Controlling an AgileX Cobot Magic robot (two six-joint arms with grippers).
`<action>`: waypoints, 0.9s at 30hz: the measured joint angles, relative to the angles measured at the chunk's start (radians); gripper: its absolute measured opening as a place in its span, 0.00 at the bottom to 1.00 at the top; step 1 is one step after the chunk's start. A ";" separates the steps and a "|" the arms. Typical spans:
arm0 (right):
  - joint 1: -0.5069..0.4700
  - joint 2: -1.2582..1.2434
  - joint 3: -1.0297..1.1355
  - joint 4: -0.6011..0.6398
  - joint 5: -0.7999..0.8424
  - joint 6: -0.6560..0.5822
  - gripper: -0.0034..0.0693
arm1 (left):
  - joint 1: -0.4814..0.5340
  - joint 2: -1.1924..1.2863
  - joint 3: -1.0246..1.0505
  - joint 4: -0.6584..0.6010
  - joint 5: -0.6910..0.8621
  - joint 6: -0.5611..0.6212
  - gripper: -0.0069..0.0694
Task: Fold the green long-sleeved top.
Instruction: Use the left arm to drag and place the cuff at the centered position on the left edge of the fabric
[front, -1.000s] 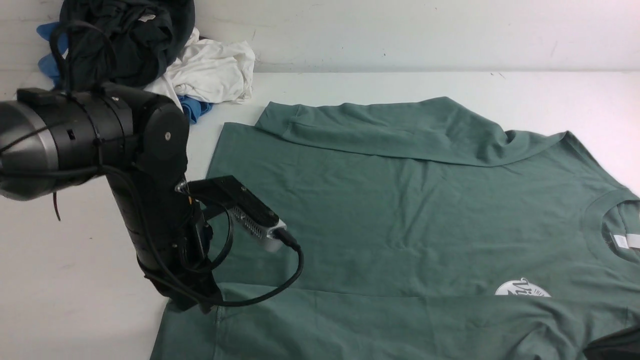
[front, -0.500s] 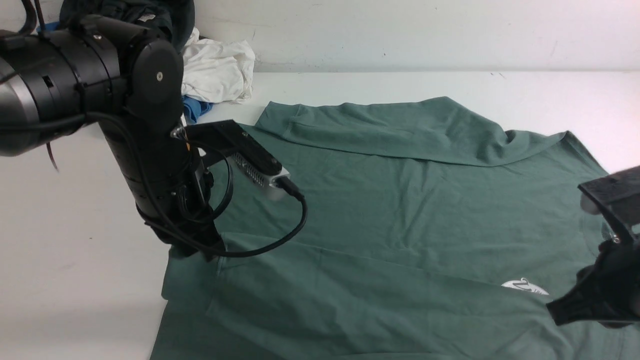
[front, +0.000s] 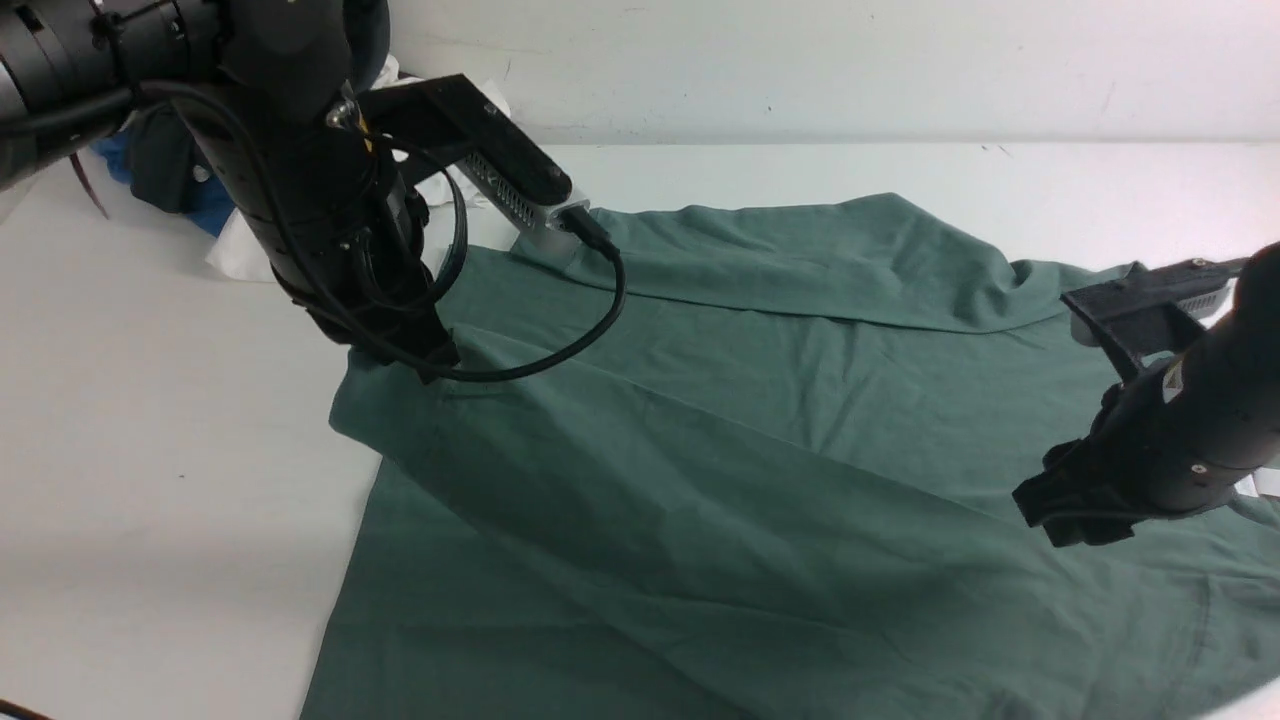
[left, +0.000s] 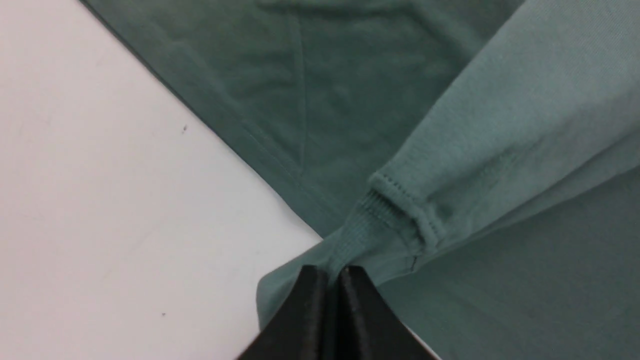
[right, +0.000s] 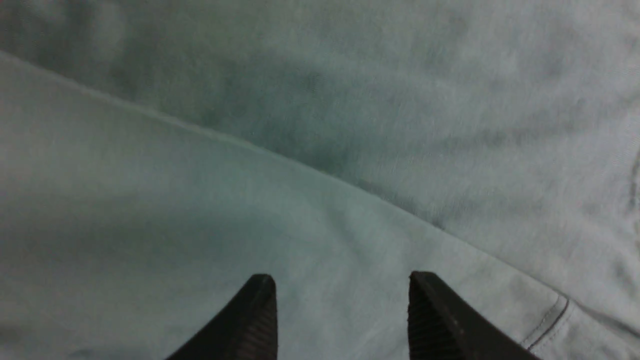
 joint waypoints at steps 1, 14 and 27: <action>0.000 0.013 -0.001 -0.008 -0.015 -0.002 0.54 | 0.000 0.013 -0.018 0.009 0.000 0.000 0.09; 0.000 0.054 -0.008 -0.054 -0.090 0.016 0.55 | 0.000 0.205 -0.232 0.044 -0.001 0.000 0.10; 0.000 0.054 -0.073 -0.095 0.011 0.059 0.55 | 0.017 0.350 -0.296 0.091 -0.056 -0.007 0.10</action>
